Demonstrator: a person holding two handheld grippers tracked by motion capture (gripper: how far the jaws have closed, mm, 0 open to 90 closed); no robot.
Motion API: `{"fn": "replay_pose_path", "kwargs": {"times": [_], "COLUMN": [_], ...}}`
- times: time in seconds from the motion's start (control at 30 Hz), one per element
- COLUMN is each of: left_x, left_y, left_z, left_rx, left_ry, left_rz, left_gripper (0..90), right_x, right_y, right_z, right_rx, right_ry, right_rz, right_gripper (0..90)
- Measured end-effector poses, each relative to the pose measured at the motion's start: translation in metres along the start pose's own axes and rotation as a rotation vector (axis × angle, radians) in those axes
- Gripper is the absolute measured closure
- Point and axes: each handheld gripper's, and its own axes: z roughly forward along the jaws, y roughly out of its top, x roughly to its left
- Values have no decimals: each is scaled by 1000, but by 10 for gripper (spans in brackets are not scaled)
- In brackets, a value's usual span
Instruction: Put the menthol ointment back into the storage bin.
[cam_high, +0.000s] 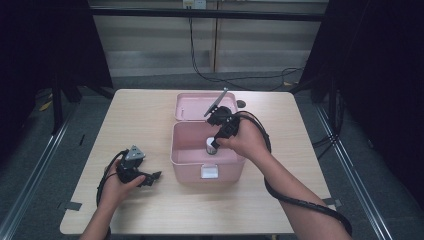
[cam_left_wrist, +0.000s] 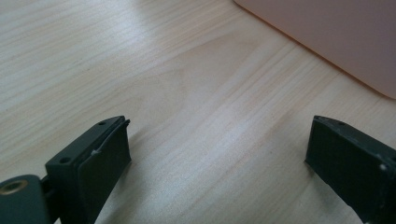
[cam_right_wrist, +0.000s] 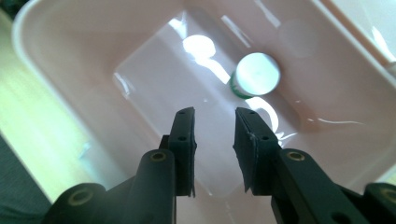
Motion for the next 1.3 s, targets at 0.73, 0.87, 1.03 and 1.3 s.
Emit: {"fn": "replay_pose_path", "kwargs": {"times": [0.73, 0.87, 1.03, 1.3], "left_x": [0, 0, 0, 0], "left_y": [0, 0, 0, 0], "left_z": [0, 0, 0, 0], "left_rx": [0, 0, 0, 0], "left_ry": [2, 2, 2, 2], "left_rz": [1, 1, 1, 0], "left_gripper": [57, 57, 57, 57], "right_x": [19, 22, 26, 32], "right_y": [-10, -11, -12, -16], "right_z": [-16, -17, -17, -16], "right_rx": [-30, -29, -33, -39], "right_ry": [54, 63, 80, 96], "right_rz": [-66, -74, -89, -131], "right_gripper": [788, 811, 826, 851]}}
